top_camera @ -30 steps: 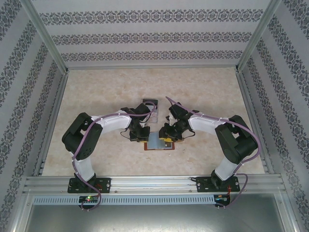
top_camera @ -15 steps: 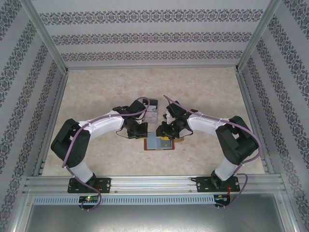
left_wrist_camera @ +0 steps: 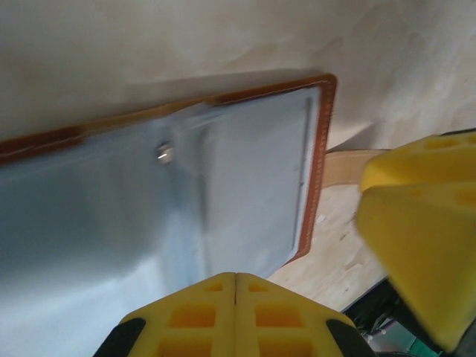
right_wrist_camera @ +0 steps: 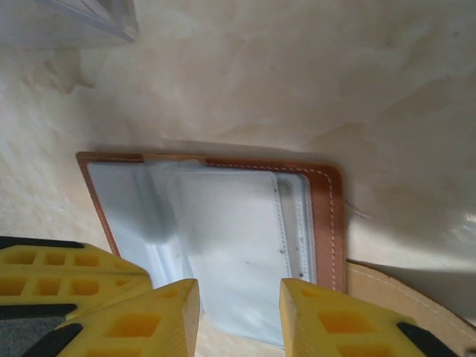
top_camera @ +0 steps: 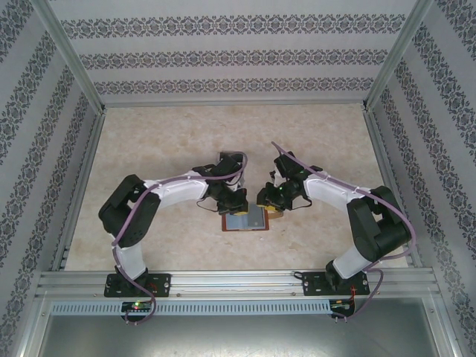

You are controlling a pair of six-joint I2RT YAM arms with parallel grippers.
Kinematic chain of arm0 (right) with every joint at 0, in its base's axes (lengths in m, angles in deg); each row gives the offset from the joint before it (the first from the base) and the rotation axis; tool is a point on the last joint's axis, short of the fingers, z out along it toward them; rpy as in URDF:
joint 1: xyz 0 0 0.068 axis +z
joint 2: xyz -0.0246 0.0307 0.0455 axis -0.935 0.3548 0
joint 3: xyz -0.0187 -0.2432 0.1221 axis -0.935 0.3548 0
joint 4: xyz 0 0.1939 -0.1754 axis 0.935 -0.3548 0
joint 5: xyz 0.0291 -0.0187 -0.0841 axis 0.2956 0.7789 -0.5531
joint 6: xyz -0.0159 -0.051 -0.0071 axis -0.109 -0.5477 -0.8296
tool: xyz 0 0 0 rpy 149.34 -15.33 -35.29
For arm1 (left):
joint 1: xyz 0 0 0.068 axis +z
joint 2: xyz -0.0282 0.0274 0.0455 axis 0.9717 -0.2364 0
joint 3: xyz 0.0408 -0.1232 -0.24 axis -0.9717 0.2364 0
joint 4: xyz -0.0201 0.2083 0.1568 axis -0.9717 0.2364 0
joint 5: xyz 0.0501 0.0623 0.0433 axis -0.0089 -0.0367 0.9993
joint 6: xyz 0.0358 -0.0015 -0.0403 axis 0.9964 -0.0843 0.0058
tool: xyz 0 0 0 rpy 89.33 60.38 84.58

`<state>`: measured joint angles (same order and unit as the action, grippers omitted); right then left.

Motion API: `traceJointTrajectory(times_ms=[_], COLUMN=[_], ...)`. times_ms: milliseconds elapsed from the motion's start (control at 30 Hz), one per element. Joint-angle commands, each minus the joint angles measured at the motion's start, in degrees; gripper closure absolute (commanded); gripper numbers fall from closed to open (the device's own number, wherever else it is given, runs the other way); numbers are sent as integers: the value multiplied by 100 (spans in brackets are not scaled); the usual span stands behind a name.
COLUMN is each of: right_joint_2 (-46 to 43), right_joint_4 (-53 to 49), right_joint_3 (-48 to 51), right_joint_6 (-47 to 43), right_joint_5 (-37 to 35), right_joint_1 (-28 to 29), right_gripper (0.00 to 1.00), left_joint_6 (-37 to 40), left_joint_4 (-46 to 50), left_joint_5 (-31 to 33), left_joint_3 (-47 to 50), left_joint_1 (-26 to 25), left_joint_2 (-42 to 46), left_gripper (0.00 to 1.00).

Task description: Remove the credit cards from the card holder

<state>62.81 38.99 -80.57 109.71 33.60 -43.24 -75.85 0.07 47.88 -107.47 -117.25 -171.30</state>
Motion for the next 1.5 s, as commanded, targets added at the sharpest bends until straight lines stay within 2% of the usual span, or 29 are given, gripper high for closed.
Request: traceJointTrajectory(times_ms=[0,133,567,1067,1233,1367,1467], right_joint_2=[-12,67,345,792,642,690,762], right_joint_4=[-135,-75,93,240,230,156,89], right_joint_3=[58,59,23,-56,-71,-133,-152], right_joint_6=[-164,-172,-213,-261,-239,-273,-292], right_joint_5=[-42,50,325,384,329,342,268], right_joint_1=[-39,-48,64,301,336,347,371], right_gripper=[66,66,66,67,76,76,71], left_joint_6=[-159,-8,574,452,441,431,430], left_joint_4=[-282,49,1230,861,828,777,771], left_joint_5=[-236,-119,891,639,612,581,568], left_joint_3=[-338,-440,-499,-390,-375,-355,-334], left_joint_1=[-166,-205,-199,-196,-196,-196,-196], left_joint_2=[-234,-447,-651,-561,-591,-596,-604], left_gripper=[100,99,99,100,100,100,100])
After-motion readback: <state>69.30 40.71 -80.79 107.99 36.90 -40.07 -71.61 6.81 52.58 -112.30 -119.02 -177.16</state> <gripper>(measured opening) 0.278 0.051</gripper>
